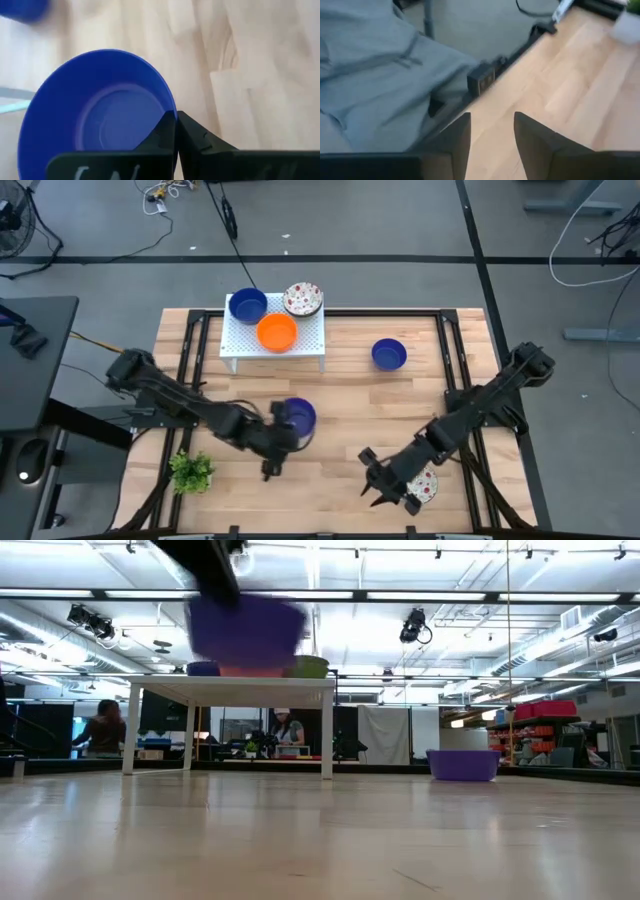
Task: Pick & Place Mini bowls
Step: Stack the blue bowl on top of the blue bowls on the shelf
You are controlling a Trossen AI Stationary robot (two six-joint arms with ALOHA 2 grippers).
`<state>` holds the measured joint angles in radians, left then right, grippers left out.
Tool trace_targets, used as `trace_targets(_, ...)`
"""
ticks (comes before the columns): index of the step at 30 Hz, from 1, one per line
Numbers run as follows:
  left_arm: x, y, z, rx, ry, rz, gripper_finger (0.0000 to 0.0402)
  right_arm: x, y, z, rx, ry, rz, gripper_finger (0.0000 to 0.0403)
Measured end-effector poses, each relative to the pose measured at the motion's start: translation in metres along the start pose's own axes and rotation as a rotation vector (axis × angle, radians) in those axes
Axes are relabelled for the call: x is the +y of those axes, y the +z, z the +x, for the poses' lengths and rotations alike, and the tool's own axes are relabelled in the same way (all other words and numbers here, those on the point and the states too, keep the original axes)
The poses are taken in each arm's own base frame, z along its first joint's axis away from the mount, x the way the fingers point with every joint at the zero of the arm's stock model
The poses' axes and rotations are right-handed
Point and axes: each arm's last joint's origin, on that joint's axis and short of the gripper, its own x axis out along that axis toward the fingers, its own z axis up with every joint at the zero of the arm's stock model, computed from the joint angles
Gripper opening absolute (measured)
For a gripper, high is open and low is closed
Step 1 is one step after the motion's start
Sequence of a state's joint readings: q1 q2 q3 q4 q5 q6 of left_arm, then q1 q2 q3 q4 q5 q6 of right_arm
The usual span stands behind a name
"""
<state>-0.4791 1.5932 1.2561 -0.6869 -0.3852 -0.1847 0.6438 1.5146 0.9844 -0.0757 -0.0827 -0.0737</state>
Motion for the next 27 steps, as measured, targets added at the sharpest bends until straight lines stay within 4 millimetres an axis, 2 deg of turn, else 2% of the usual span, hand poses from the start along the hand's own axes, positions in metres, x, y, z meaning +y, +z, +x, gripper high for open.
trace_targets(3, 0.017, 0.006, -0.055, -0.023, 0.091, -0.054, 0.0005, 0.008, 0.000, 0.000, 0.008, -0.049, -0.011, 0.0140)
trace_targets(6, 0.051, 0.007, -0.104, -0.053, 0.225, -0.147, 0.0004, 0.011, -0.001, 0.000, 0.026, -0.080, -0.020, 0.0129)
trace_targets(8, 0.078, 0.004, -0.129, -0.077, 0.316, -0.210, 0.0004, 0.011, -0.001, 0.000, 0.027, -0.081, -0.020, 0.0123)
trace_targets(11, 0.118, -0.005, -0.150, -0.119, 0.442, -0.307, 0.0004, 0.011, -0.002, 0.000, 0.028, -0.083, -0.019, 0.0114)
trace_targets(16, 0.179, -0.021, -0.157, -0.057, 0.630, -0.429, 0.0004, 0.010, -0.002, 0.000, 0.028, -0.085, -0.021, 0.0103)
trace_targets(19, 0.207, -0.026, -0.154, -0.045, 0.615, -0.469, 0.0004, 0.010, -0.002, 0.000, 0.030, -0.085, -0.023, 0.0099)
trace_targets(24, 0.245, -0.028, -0.129, -0.097, 0.521, -0.478, 0.0004, 0.010, -0.002, 0.000, 0.035, -0.085, -0.025, 0.0095)
trace_targets(27, 0.265, -0.041, -0.114, -0.085, 0.511, -0.536, 0.0004, 0.010, -0.003, 0.000, 0.038, -0.085, -0.012, 0.0095)
